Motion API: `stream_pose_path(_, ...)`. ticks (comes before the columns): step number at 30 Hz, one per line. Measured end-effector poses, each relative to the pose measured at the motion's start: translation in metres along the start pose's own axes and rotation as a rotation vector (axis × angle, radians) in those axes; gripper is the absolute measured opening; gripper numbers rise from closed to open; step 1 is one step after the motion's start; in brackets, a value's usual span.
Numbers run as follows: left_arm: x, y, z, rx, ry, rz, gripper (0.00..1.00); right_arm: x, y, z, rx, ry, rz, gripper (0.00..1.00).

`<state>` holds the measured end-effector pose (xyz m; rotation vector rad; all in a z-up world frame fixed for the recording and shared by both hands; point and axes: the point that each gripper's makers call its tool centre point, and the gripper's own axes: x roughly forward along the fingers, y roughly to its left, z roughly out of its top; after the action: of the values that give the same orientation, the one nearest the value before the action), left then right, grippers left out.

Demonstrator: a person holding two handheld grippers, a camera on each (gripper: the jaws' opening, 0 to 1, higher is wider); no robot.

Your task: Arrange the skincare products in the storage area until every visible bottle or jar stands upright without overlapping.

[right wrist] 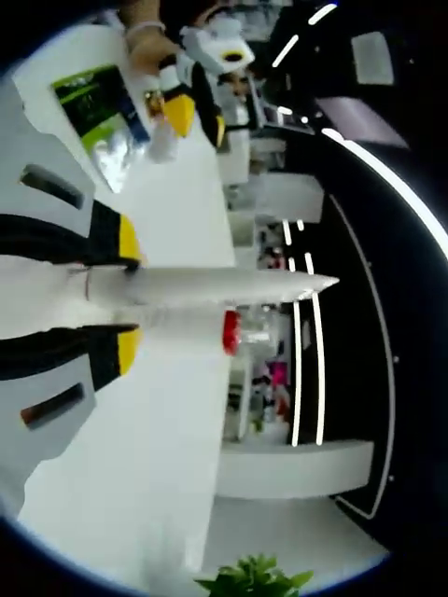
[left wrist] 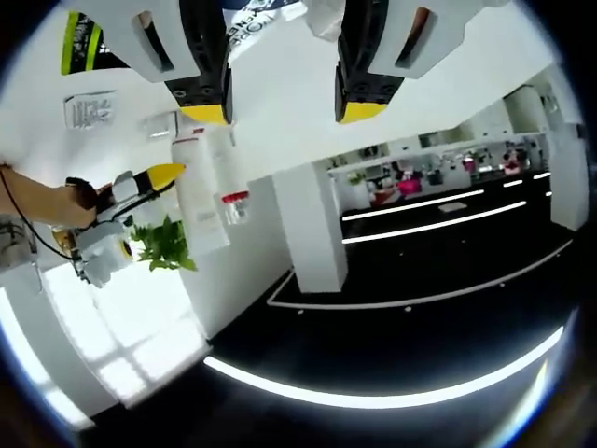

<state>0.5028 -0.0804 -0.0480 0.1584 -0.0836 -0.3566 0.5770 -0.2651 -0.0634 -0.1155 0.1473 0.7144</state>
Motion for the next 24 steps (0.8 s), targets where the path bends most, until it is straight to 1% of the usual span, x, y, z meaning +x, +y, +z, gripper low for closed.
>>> stream_pose_path(2,0.001,-0.001,0.000,-0.003,0.001,-0.003,0.45,-0.001,-0.001,-0.002,-0.004,0.013,-0.005,0.22)
stream_pose_path(3,0.001,-0.002,0.000,-0.007,0.001,-0.008,0.45,-0.001,-0.001,-0.004,-0.020,0.024,-0.008,0.22)
stream_pose_path(8,0.001,-0.002,-0.001,-0.005,0.005,-0.009,0.45,-0.001,0.001,-0.007,-0.011,0.043,-0.002,0.20)
stream_pose_path(13,0.000,0.001,-0.001,-0.030,0.004,-0.012,0.45,0.000,-0.001,-0.010,-0.013,0.063,-0.001,0.19)
stream_pose_path(15,0.001,0.002,-0.001,-0.055,0.001,-0.021,0.45,0.001,-0.001,-0.011,-0.011,0.069,0.002,0.17)
stream_pose_path(18,0.001,0.001,0.001,-0.112,-0.012,-0.045,0.45,0.004,-0.006,-0.012,-0.007,0.080,-0.008,0.18)
stream_pose_path(20,0.001,0.003,0.000,-0.125,-0.007,-0.043,0.45,0.006,-0.011,-0.015,0.004,0.104,-0.025,0.18)
stream_pose_path(24,-0.001,0.001,-0.001,-0.151,-0.007,-0.049,0.45,0.005,-0.013,-0.018,-0.001,0.117,-0.037,0.15)
